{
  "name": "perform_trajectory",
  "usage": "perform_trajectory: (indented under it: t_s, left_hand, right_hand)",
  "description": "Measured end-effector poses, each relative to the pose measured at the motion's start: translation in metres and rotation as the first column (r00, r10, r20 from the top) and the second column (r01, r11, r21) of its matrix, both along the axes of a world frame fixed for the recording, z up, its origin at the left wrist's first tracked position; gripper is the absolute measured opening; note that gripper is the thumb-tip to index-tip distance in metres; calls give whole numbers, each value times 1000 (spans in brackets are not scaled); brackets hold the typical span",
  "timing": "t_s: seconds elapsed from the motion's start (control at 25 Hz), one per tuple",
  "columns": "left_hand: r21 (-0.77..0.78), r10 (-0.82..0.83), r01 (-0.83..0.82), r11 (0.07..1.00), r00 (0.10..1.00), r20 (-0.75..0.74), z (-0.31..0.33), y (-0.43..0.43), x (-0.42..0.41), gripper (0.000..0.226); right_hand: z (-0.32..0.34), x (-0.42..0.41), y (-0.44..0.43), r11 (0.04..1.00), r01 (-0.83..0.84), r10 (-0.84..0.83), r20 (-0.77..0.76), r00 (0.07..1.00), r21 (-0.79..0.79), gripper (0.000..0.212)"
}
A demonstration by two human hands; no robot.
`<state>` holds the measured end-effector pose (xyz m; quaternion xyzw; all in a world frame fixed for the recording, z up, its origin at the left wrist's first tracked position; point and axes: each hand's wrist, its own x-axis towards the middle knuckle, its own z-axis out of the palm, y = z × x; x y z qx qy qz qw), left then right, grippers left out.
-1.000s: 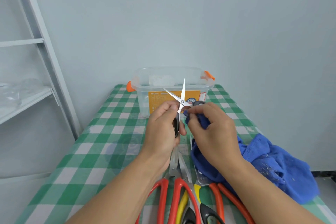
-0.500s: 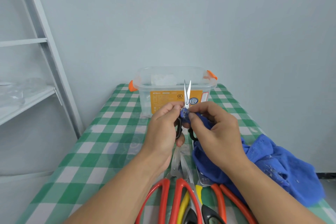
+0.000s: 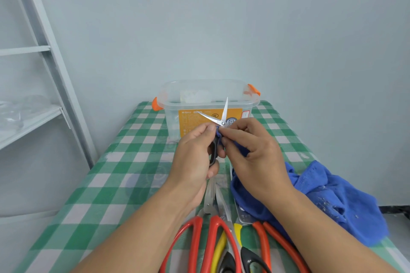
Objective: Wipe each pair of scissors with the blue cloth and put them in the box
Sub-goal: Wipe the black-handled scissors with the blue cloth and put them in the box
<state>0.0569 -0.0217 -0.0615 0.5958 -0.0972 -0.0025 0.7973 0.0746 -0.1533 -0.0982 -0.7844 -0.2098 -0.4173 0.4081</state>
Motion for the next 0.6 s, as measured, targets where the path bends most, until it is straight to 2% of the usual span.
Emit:
perform_trajectory:
  t_s: [0.32,0.44,0.6]
  left_hand:
    - [26,9,-10,1000,1000,14,1,2,1,25]
    - [39,-5,5,999,1000,-10,-1,0,1,25]
    - [26,9,-8,1000,999,-36,-1,-1,0,25]
  right_hand:
    - [8,-8,1,971,-187,205,-116,972,147,17]
    - [13,-12,1,975,-147,181,-218,959,164,14]
    - [14,-14,-1,940,-58,149,-251,956,335,10]
